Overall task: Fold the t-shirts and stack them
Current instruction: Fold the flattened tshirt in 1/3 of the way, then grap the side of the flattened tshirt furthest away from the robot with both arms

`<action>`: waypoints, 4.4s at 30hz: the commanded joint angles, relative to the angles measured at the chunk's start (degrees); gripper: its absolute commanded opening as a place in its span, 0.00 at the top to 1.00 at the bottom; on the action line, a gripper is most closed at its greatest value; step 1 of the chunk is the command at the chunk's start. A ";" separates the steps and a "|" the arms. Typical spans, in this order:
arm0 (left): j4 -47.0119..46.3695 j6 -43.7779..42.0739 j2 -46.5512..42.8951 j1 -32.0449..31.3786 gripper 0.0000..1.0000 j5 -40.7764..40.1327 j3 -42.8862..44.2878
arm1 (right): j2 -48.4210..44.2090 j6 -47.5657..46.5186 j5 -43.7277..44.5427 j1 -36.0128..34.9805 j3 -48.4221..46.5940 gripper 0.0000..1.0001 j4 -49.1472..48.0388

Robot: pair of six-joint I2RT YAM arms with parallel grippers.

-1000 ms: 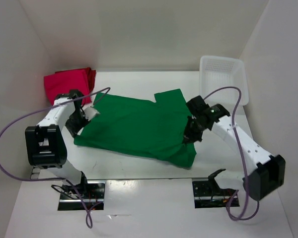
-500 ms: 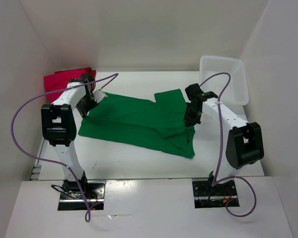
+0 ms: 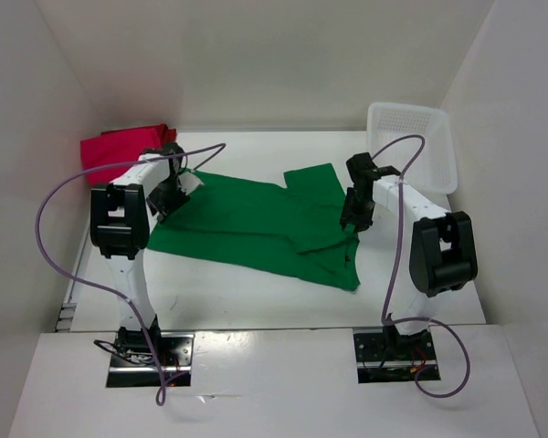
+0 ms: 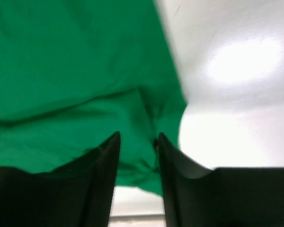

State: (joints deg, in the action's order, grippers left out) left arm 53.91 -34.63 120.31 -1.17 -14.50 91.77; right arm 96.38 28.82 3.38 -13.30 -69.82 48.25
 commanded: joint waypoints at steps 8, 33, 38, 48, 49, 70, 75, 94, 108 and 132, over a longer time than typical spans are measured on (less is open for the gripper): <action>0.32 6.16 -2.26 5.73 0.27 5.62 5.73 | -11.01 4.13 -4.85 6.01 4.23 0.14 -1.23; -8.82 5.46 -6.41 6.88 0.93 15.29 -22.51 | -25.90 35.51 -7.68 -1.29 36.86 0.00 -7.11; -8.82 4.40 -11.75 7.40 1.00 11.35 -27.68 | -25.27 34.81 -5.76 -1.29 36.87 0.78 -8.79; -3.91 3.34 -21.95 7.94 1.00 4.92 -36.30 | -30.10 38.06 -2.15 -6.28 36.86 1.00 -5.54; -2.60 3.34 -23.01 8.63 1.00 4.92 -36.83 | -31.33 39.55 -1.36 -7.34 36.86 1.00 -4.66; -6.88 -5.70 -36.11 -17.71 0.01 9.94 -8.23 | -46.99 43.79 14.71 -11.66 23.78 0.00 6.33; -19.45 -11.25 -34.90 -43.19 0.01 5.54 -23.11 | -45.05 36.76 13.07 -4.38 23.59 0.00 1.61; -31.25 1.65 -15.71 -48.69 0.01 6.06 -11.62 | -44.00 23.93 1.81 9.70 23.34 0.00 -6.75; -24.82 19.68 -25.13 2.81 0.01 23.98 -12.76 | 13.24 -2.70 9.98 -7.18 -33.50 0.00 -1.94; -25.35 24.79 -3.69 18.13 0.20 27.77 -7.75 | 61.90 -10.80 6.29 -7.62 -86.88 0.06 9.76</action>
State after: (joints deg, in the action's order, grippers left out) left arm 30.26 -11.35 114.45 16.78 12.27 80.66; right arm 155.98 18.50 10.31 -20.16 -153.05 57.14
